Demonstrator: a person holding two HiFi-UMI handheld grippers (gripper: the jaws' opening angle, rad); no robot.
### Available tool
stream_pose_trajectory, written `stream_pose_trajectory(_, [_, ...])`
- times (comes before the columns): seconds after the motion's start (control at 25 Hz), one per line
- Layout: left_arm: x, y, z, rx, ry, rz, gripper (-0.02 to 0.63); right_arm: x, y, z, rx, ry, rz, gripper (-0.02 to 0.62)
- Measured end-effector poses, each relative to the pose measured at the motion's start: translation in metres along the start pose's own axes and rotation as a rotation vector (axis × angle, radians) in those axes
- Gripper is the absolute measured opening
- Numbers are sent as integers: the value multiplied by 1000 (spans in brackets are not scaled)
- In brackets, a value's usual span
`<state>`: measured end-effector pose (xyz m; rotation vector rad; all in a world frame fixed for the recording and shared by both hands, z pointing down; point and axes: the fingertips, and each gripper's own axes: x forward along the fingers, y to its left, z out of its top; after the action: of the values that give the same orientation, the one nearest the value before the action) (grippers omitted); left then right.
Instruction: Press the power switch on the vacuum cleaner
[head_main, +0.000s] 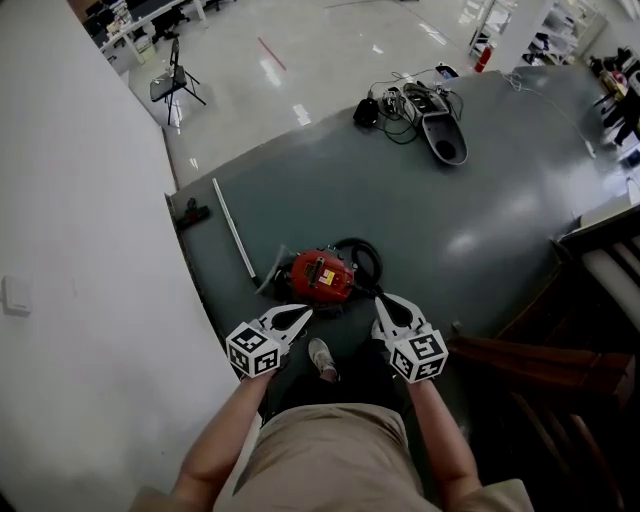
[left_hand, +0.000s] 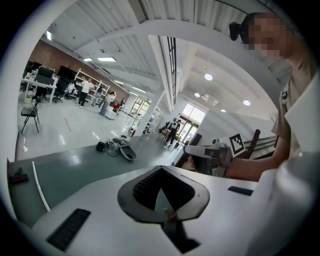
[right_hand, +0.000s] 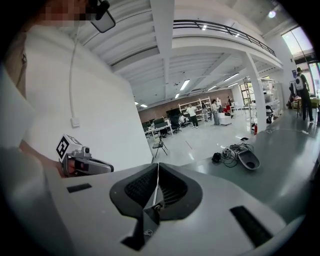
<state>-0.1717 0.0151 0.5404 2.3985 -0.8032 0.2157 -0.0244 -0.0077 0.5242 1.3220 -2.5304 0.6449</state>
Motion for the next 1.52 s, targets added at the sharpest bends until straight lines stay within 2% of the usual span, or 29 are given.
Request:
stream_pose_trajectory(0.2, [26, 39, -19, -10, 68, 26, 6, 48, -19, -34, -8, 80, 5, 12])
stream_pose_trajectory(0.72, [103, 132, -81, -125, 163, 101, 6, 184, -103, -158, -65, 332, 16, 12])
stream_pose_trajectory(0.88, [131, 174, -103, -159, 171, 165, 6, 220, -126, -201, -54, 392, 1, 12])
stream_pose_trajectory(1.04, [160, 209, -134, -188, 217, 213, 6, 253, -146, -248, -64, 460, 2, 12])
stream_pose_trajectory(1.52, [213, 275, -219, -221, 344, 265, 6, 320, -169, -389, -93, 674, 73, 12])
